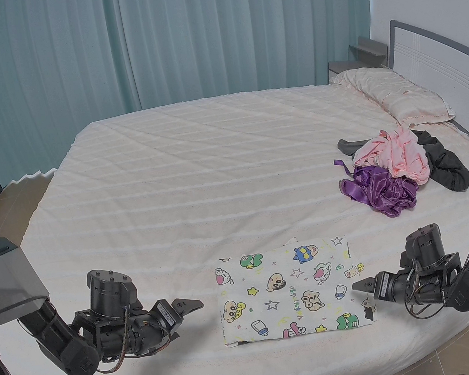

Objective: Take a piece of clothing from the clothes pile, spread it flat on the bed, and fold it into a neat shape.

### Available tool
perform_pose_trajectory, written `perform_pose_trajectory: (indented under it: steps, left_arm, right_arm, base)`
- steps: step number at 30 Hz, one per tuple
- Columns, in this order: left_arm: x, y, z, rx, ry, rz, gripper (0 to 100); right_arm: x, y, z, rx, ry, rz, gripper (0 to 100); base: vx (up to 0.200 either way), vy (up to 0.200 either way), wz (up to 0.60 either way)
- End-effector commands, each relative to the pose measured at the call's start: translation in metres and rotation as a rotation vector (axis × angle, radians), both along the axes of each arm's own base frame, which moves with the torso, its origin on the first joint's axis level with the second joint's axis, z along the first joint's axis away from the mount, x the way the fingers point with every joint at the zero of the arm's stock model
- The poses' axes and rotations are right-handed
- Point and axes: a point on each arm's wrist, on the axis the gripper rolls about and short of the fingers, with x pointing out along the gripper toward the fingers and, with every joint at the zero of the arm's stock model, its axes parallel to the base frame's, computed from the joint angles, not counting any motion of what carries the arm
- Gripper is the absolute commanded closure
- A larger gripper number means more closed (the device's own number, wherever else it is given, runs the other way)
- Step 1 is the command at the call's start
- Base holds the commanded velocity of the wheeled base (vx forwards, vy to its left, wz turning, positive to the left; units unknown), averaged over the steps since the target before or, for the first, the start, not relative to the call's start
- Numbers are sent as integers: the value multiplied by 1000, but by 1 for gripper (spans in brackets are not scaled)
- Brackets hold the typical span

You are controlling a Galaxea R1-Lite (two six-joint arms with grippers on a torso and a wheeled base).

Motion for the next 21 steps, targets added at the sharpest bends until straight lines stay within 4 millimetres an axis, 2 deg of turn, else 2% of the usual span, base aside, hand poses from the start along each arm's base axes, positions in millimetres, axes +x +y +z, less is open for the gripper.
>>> perform_pose_trajectory:
  steps: [1,3,6,10,14,21]
  left_arm:
    - [10,-13,10,-8,-62,-9,0]
    - [18,-20,14,-7,-91,-10,0]
    - [35,-36,6,21,-102,-44,0]
    - [45,-50,-9,99,-138,-139,0]
    - [56,-58,-20,145,-150,-174,0]
    - [70,-66,-28,190,-151,-183,0]
  right_arm:
    - [11,-5,11,33,-50,-16,0]
    - [17,-5,3,46,-26,-10,0]
    - [31,-2,-13,52,8,-3,0]
    - [49,3,-33,43,28,-4,0]
    - [58,4,-41,55,-12,-7,0]
    - [66,8,-41,89,-57,21,0]
  base:
    - [0,0,0]
    - [0,0,0]
    - [0,0,0]
    - [0,0,0]
    - [0,0,0]
    - [0,0,0]
